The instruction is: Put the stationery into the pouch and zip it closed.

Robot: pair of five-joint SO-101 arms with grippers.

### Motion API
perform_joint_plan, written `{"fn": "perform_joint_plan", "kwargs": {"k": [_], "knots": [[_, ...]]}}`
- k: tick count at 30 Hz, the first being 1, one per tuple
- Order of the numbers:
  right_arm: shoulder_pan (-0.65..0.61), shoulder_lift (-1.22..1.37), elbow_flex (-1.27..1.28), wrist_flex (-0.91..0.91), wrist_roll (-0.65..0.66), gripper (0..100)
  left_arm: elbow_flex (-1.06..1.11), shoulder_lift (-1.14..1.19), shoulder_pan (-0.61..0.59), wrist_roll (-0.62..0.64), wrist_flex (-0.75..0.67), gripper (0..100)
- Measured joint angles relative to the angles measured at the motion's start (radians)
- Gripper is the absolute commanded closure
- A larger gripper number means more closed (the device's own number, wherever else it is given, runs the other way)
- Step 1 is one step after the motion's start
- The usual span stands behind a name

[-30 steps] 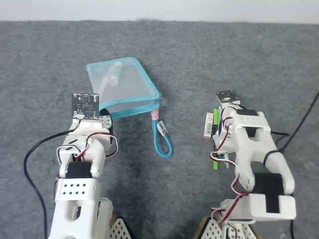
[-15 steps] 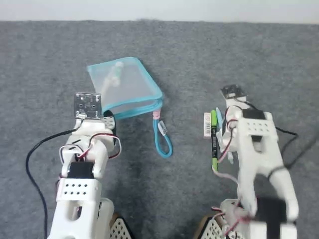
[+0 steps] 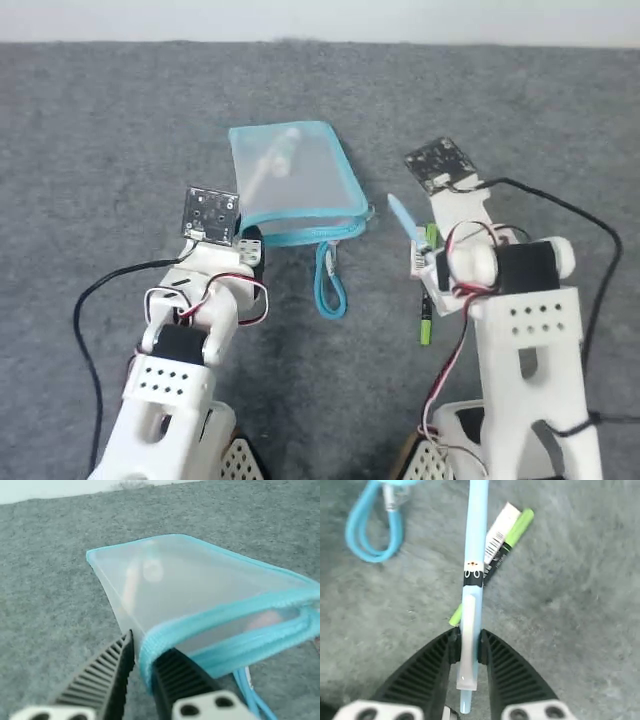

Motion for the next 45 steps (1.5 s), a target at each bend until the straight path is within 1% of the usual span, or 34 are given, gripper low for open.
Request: {"fn": "perform_joint_plan", "kwargs": {"k": [4, 13, 17, 25, 29, 32, 38, 41, 43, 45], "knots": [[-0.110, 0.000, -0.068, 0.066, 0.000, 99.2, 0.000, 0.000, 0.000, 0.000, 0.000, 99], [-0.308, -0.008, -0.100, 0.072, 0.000, 99.2, 0.000, 0.000, 0.000, 0.003, 0.000, 99], [-0.338, -0.008, -0.100, 0.072, 0.000, 99.2, 0.000, 0.000, 0.000, 0.003, 0.000, 99], [-0.338, 0.003, -0.100, 0.051, -0.003, 99.2, 0.000, 0.000, 0.002, 0.003, 0.000, 99], [-0.339, 0.137, -0.127, -0.015, -0.061, 99.2, 0.000, 0.000, 0.003, 0.003, 0.000, 99], [-0.339, 0.285, -0.213, -0.049, -0.114, 99.2, 0.000, 0.000, 0.003, 0.003, 0.000, 99], [-0.339, 0.583, -0.526, -0.051, -0.199, 99.2, 0.000, 0.000, 0.006, 0.003, 0.000, 99], [-0.339, 0.729, -0.706, -0.015, -0.233, 98.7, 0.000, 0.000, 0.006, 0.003, 0.000, 99], [-0.339, 0.821, -0.822, 0.032, -0.255, 93.5, 0.000, 0.000, 0.005, 0.006, 0.000, 99], [-0.339, 0.911, -0.936, 0.077, -0.273, 85.7, 0.000, 0.000, 0.005, 0.008, 0.000, 99]]}}
